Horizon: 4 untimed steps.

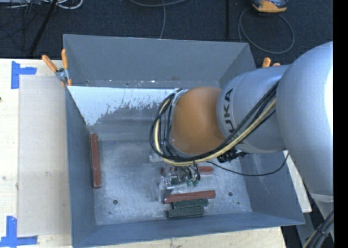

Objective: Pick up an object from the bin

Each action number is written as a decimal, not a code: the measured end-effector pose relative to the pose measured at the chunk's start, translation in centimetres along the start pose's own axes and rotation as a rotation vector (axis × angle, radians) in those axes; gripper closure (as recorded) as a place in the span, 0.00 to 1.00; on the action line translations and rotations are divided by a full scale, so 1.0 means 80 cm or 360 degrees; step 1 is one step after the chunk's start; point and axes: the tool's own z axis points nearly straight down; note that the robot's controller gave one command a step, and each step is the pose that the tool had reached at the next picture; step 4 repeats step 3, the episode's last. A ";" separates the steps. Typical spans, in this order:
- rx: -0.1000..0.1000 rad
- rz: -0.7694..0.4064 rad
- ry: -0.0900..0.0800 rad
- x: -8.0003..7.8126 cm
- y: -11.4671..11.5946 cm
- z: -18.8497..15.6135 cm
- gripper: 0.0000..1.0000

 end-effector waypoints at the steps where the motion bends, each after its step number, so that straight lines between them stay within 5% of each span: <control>1: -0.0005 -0.0105 -0.0012 -0.062 -0.120 0.014 1.00; 2: -0.0005 -0.0104 -0.0012 -0.062 -0.120 0.014 1.00; 3: -0.0004 -0.0217 0.0010 -0.015 -0.105 -0.237 1.00; 4: -0.0004 -0.0217 0.0010 -0.015 -0.105 -0.237 1.00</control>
Offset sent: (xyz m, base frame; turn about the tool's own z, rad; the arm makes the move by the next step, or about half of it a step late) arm 0.0000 0.0000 0.0000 0.0000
